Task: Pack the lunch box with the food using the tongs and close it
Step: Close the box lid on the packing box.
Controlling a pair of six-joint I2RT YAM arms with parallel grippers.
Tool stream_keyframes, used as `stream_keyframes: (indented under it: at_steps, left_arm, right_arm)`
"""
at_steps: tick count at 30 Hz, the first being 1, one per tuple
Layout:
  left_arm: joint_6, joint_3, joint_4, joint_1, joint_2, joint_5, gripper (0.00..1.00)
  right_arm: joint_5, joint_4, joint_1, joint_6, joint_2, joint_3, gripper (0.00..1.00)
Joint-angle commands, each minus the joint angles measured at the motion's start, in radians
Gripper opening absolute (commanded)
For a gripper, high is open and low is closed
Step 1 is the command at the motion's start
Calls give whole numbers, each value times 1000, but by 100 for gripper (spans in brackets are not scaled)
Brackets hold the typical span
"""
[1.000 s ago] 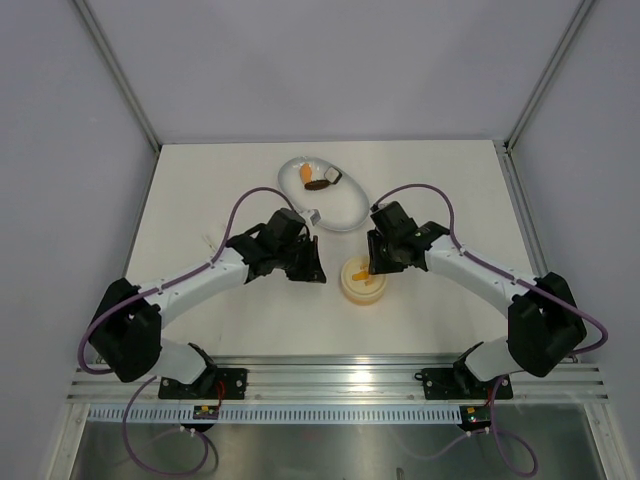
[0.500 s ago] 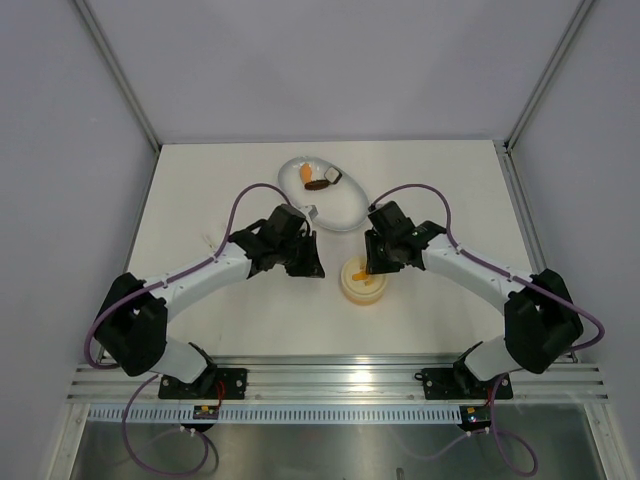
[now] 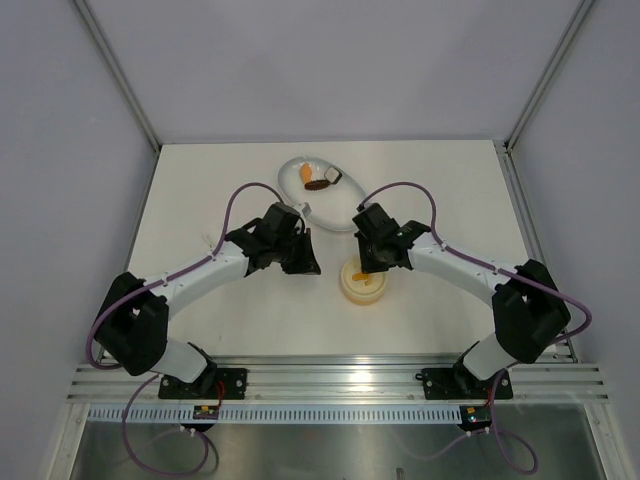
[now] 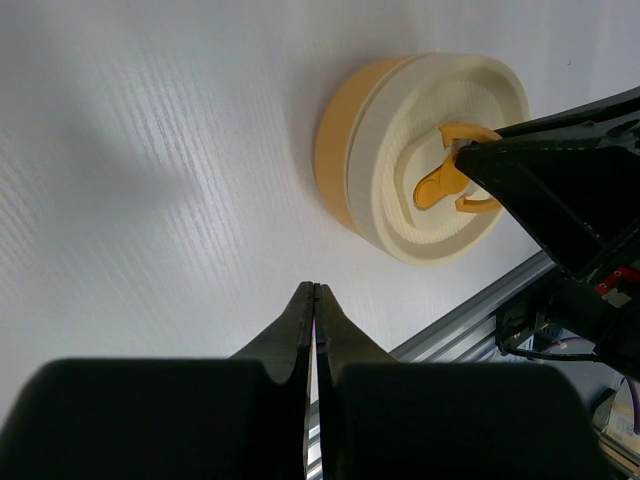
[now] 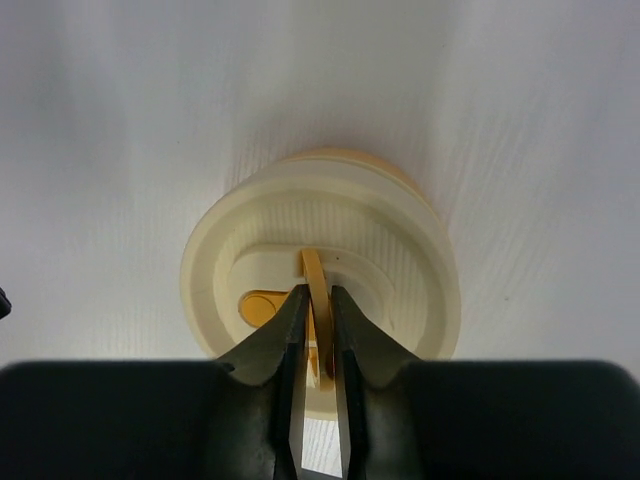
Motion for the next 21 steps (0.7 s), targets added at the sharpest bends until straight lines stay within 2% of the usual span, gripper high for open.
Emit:
stream_keyframes:
  at_steps: [1,9,10,11,12,19,21]
  left_arm:
    - [-4,-8,42,7,7,6,0]
    - [-3,-17,50,14,16,8,0]
    - [-3,-19,53,16,16,8,0]
    - [-4,-22,53,19,17,8,0]
    - [-6,-23,54,20,19,6,0]
    - [-9,-31,54,28,11,6,0]
    - [-10,-37,56,28,11,5,0]
  right_arm:
    - [95,-25,35,19,31,48,21]
    - [173,-63,84,44,92,70,20]
    - [182,-65,87,52,95,71,17]
    - [184,-65,92,55,95,71,3]
    - [185,-67,98,58,92,73,0]
    - [119,-73,103,13,-24,102,0]
    - [109,-118,103,7,-38,128,0]
